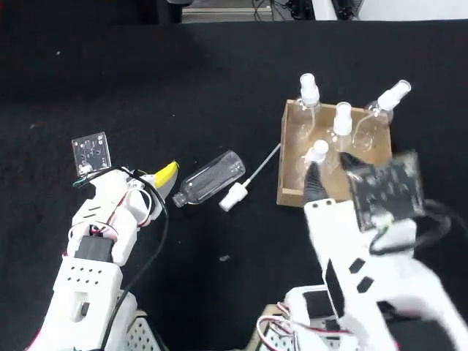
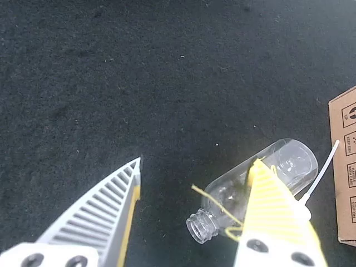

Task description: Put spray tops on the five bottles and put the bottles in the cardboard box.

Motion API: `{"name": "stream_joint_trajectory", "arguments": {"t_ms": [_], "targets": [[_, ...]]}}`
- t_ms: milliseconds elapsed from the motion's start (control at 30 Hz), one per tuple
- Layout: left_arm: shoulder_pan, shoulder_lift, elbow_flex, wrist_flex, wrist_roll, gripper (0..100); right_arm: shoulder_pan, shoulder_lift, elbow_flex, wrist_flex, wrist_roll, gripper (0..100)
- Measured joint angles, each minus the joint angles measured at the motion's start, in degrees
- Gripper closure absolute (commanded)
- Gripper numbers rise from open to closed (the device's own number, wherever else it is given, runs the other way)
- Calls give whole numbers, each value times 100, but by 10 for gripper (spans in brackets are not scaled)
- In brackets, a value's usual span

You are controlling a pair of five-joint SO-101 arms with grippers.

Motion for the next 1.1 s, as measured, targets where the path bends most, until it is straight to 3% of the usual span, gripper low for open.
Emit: {"name": "stream_joint_trajectory", "arguments": {"t_ms": [133,300,500,733,1100], "targets": [[-149,0,0,0,0,712,-1002,1169,-1178,571,18,897],[-888,0,0,0,0,712,-1934,2848,-1407,791,149,896],[-1749,0,0,0,571,712,-2673,3631,-1398,791,1292,861],[-2655,0,0,0,1468,712,-2796,4756,-316,264,2769,623],[-2910,0,0,0,1679,712,-2804,6259,193,-1037,4809,615]]}}
